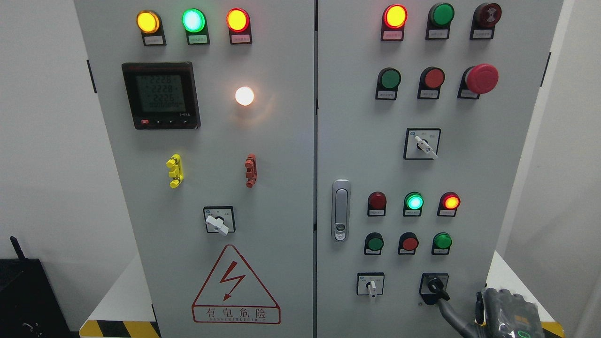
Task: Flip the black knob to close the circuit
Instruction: 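Withdraw the right hand down and away from the knob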
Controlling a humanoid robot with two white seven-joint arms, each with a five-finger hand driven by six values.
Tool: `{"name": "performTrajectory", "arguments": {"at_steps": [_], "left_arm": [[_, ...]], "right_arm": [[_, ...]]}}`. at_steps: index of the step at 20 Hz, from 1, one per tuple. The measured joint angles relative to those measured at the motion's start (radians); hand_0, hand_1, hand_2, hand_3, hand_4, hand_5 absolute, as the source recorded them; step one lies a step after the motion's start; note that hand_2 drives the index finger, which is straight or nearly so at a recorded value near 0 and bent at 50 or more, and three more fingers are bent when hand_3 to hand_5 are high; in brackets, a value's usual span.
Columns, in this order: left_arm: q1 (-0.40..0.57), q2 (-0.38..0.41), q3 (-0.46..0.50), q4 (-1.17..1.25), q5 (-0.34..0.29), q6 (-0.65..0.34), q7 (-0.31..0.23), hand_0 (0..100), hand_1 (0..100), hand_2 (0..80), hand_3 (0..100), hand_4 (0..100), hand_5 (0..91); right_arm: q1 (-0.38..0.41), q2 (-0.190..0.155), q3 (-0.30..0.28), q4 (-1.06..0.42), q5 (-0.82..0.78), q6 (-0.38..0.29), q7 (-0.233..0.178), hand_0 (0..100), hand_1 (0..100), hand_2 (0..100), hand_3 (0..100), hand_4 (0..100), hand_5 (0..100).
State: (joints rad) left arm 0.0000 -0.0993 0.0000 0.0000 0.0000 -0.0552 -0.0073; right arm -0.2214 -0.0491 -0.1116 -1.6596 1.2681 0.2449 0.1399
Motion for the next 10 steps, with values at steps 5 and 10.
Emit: {"name": "performTrajectory", "arguments": {"at_steps": [5, 10], "left_arm": [[0.000, 0.000, 0.000, 0.000, 0.000, 0.000, 0.000, 0, 0, 0.0, 5, 3, 0.0], [0.000, 0.000, 0.000, 0.000, 0.000, 0.000, 0.000, 0, 0, 0.0, 5, 3, 0.0]], "right_arm": [[0.012, 0.007, 0.022, -0.002, -0.006, 0.005, -0.035, 0, 0, 89, 100, 79, 88], [0.019, 0.022, 0.053, -0.002, -0.009, 0.003, -0.051, 0, 0, 89, 100, 79, 88]]}}
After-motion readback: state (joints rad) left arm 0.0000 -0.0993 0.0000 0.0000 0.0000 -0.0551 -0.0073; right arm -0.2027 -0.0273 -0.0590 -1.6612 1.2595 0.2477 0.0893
